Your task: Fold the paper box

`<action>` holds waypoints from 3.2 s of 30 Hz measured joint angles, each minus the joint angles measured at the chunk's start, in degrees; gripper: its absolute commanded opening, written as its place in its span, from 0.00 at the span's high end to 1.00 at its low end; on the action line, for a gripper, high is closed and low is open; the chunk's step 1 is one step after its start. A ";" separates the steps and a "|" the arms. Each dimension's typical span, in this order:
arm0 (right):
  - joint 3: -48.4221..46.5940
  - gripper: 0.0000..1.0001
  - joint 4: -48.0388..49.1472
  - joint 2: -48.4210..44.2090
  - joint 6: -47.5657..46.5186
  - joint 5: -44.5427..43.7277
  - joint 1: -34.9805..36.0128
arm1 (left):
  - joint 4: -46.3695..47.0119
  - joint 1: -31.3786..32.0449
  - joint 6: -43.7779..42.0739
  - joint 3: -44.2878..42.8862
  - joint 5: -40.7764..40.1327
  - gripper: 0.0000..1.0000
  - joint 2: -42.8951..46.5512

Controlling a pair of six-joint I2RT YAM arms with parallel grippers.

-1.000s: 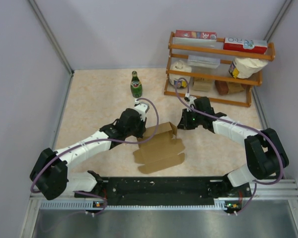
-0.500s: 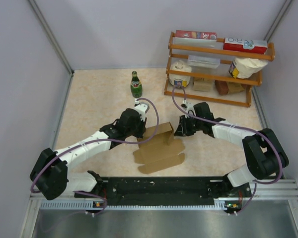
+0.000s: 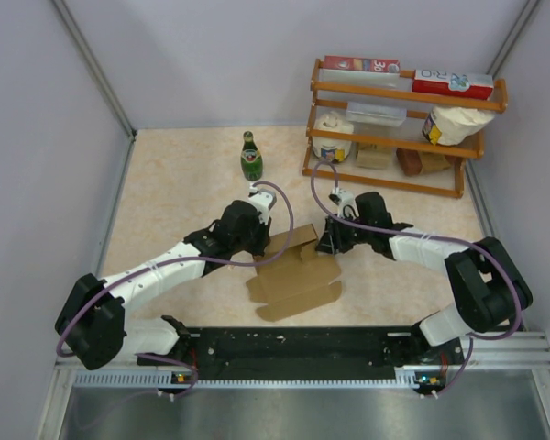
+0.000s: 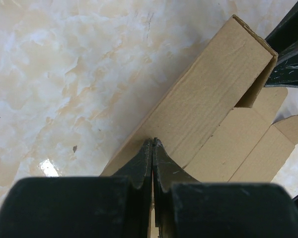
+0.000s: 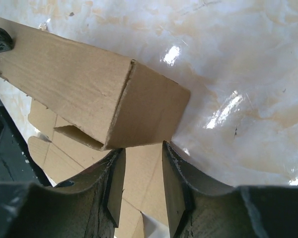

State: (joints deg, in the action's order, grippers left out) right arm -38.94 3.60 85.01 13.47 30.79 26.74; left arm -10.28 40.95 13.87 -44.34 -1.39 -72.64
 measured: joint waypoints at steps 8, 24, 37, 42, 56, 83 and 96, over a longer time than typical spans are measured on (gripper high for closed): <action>0.74 0.60 4.61 0.00 -2.03 0.35 0.96 | 0.13 0.00 -0.04 0.00 0.48 1.00 -0.37; 4.09 0.53 14.84 3.74 -5.42 -0.72 2.78 | 0.70 0.00 -0.52 -0.15 1.86 1.00 -1.01; 5.44 0.53 23.87 7.23 -6.01 -0.57 3.04 | -0.59 0.00 -1.07 -1.07 4.17 0.98 -1.14; 6.38 0.53 27.19 7.56 -6.38 0.07 3.21 | -1.01 0.00 -1.66 -2.84 4.61 0.98 -2.12; 6.82 0.49 35.41 11.93 -6.12 1.03 3.23 | -1.79 -0.13 -2.93 -5.42 5.05 0.99 -4.68; 3.91 0.46 41.42 18.08 -5.73 2.34 3.26 | -3.74 -3.30 -6.43 -10.21 7.15 1.00 -9.01; 3.89 0.61 51.06 23.28 -2.34 1.57 3.26 | -4.37 -4.87 -8.02 -12.46 10.19 1.00 -12.41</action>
State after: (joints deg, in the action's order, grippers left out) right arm -35.05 54.65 108.29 11.14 32.36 30.00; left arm -14.66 36.07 5.85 -56.80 8.80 -85.06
